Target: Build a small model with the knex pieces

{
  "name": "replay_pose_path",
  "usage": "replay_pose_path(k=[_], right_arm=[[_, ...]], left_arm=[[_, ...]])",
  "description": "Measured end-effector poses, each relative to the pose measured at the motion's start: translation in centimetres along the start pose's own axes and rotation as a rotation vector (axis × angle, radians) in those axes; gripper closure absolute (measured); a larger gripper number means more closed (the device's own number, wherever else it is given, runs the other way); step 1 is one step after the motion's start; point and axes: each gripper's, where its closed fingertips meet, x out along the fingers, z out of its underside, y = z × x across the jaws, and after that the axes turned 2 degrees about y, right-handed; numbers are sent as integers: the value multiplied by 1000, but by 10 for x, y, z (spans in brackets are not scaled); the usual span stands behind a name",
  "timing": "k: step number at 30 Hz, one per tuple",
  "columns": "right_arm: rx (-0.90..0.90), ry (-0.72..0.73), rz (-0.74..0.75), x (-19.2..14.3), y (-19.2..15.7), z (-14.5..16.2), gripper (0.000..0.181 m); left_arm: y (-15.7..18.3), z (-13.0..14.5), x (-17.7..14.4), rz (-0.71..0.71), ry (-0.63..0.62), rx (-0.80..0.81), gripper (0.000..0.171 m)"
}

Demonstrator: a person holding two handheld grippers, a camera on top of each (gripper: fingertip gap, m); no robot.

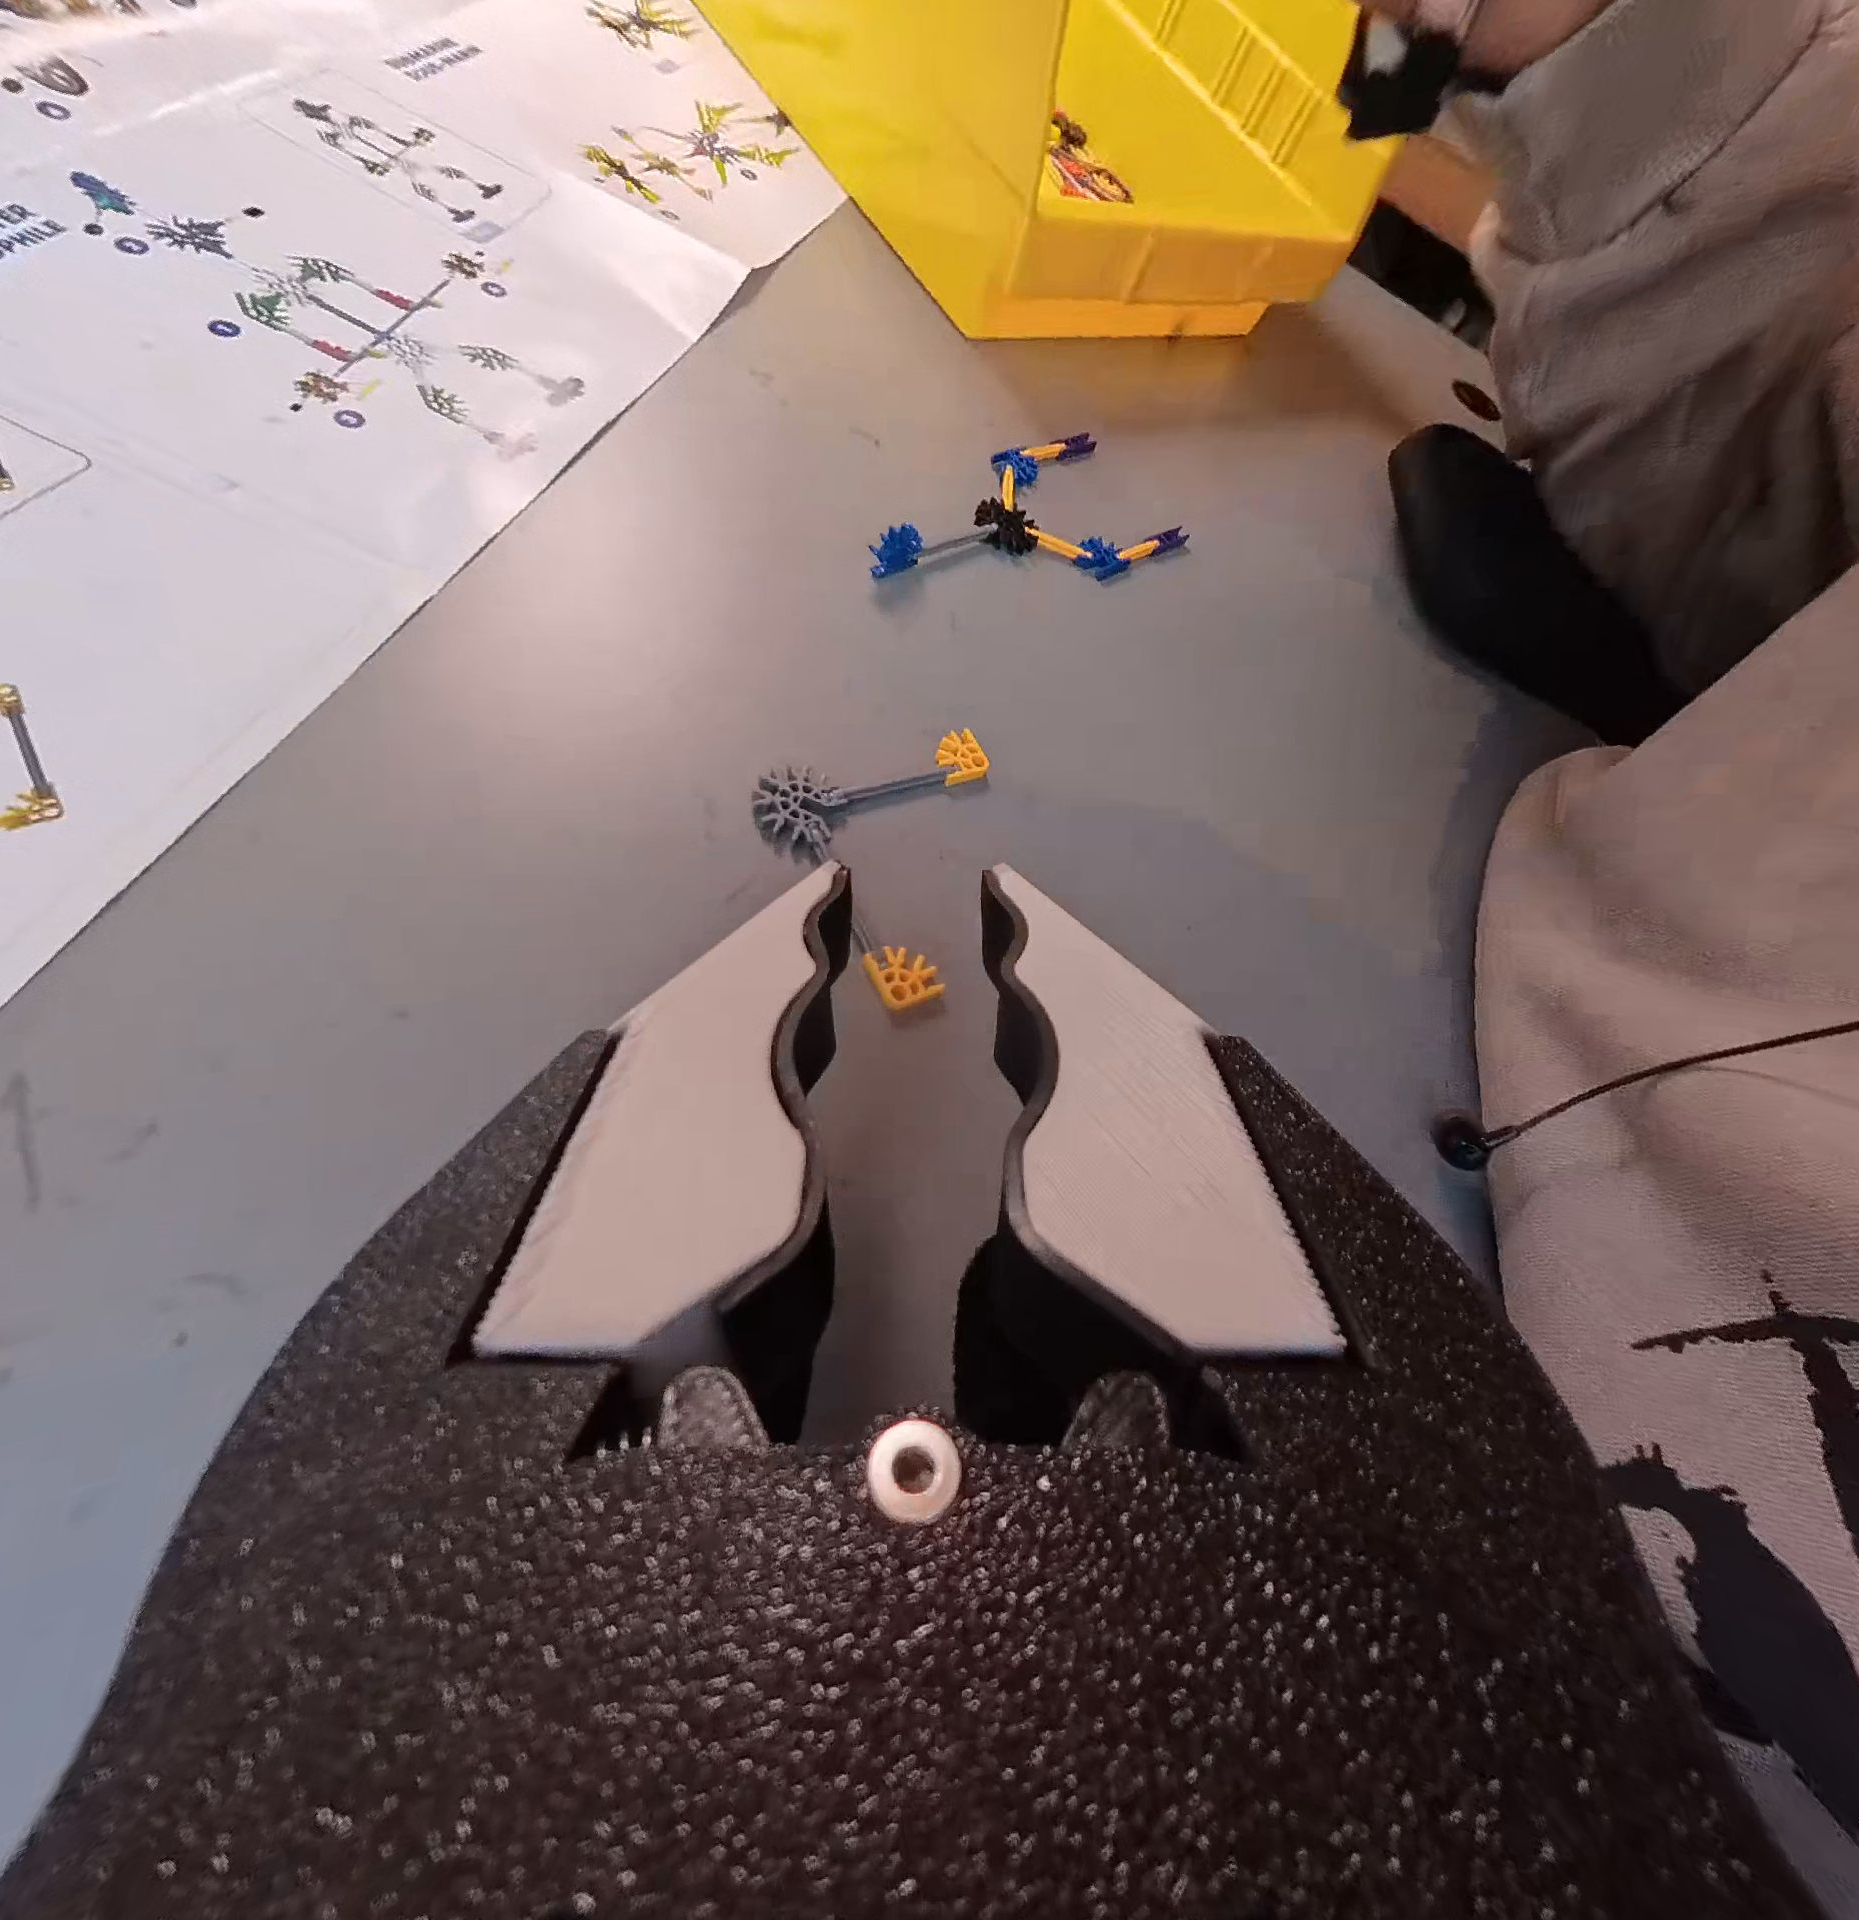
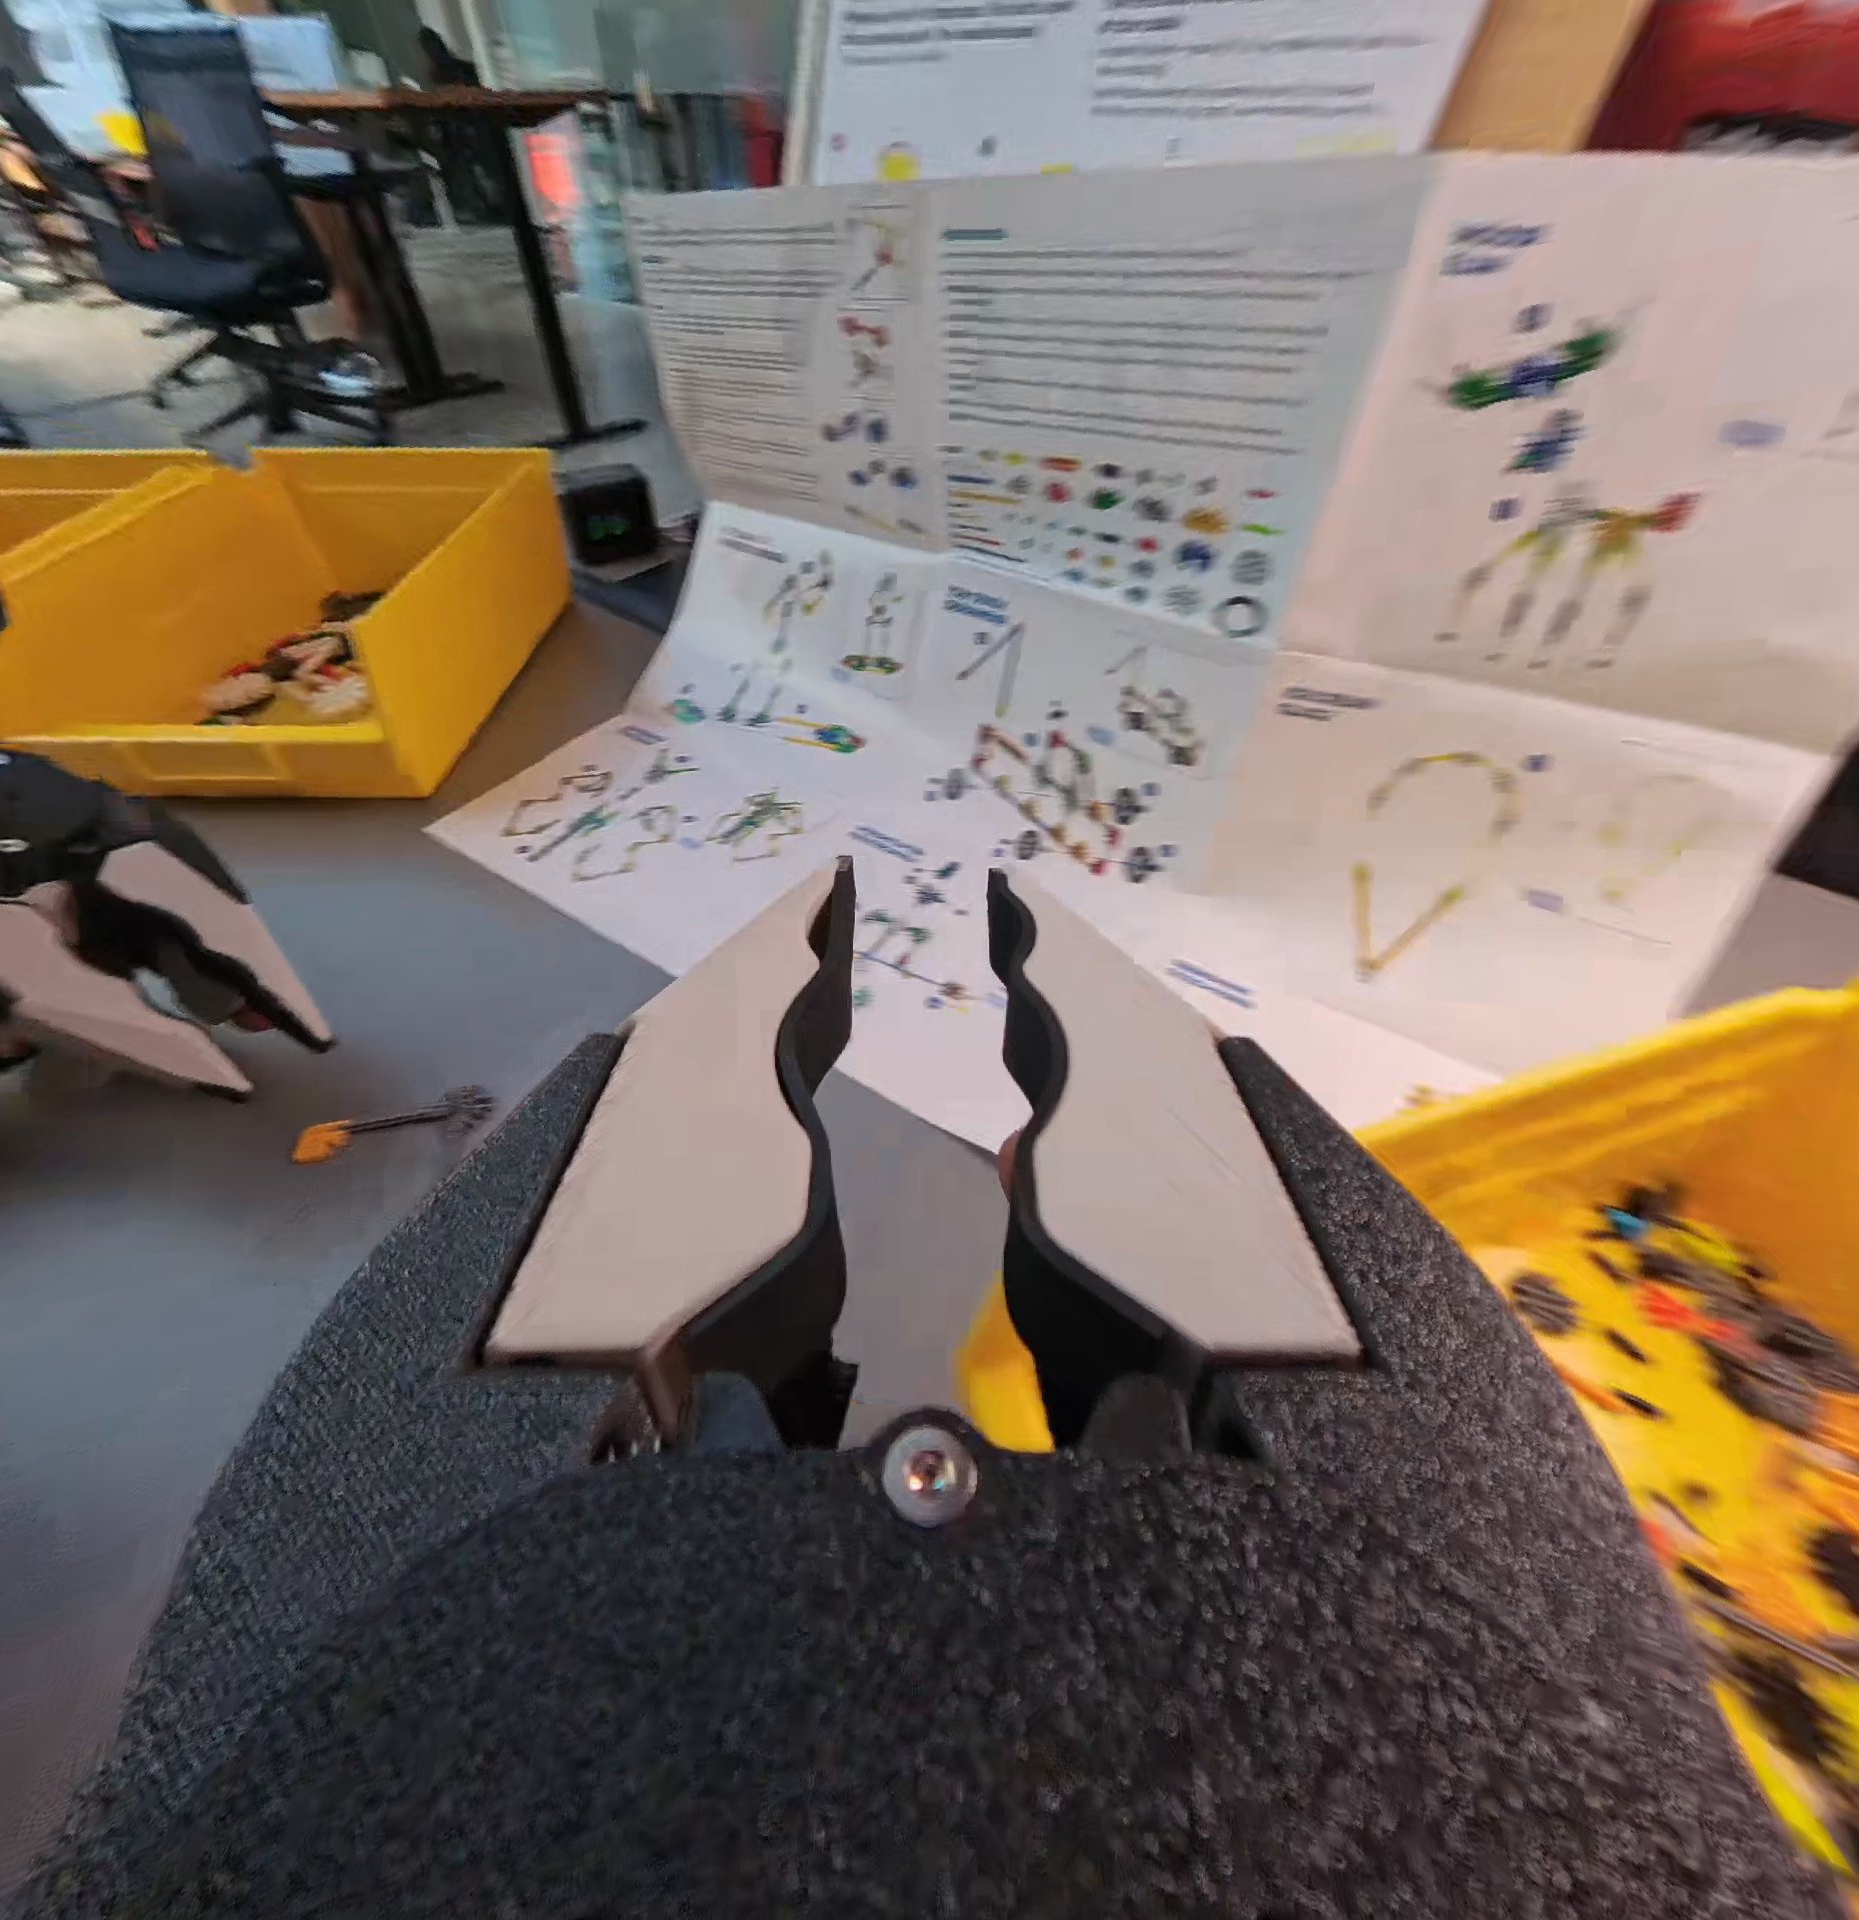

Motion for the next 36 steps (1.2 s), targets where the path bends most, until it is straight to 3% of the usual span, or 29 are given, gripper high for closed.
replay_pose_path(k=[3,6,10,16,26,28,32,36], right_arm=[[-105,-195,190,-33,87,-2,162],[-97,-546,188,-36,152,54,161],[-133,-787,40,-12,173,124,158],[-125,-949,54,6,183,172,158],[-86,-939,46,7,182,173,167],[-108,-865,63,8,181,157,181],[-166,-662,44,1,156,103,181],[-249,-646,84,-13,146,86,181]], left_arm=[[-9,1,2,-32,7,-16,147],[-11,-2,3,-63,17,21,147],[-14,0,4,-94,7,46,147],[-16,3,4,-107,-11,52,147],[-9,6,8,-102,-34,95,147],[-9,4,7,-107,-23,100,147],[-9,-3,4,-102,13,87,147],[-7,-4,5,-92,19,79,147]])
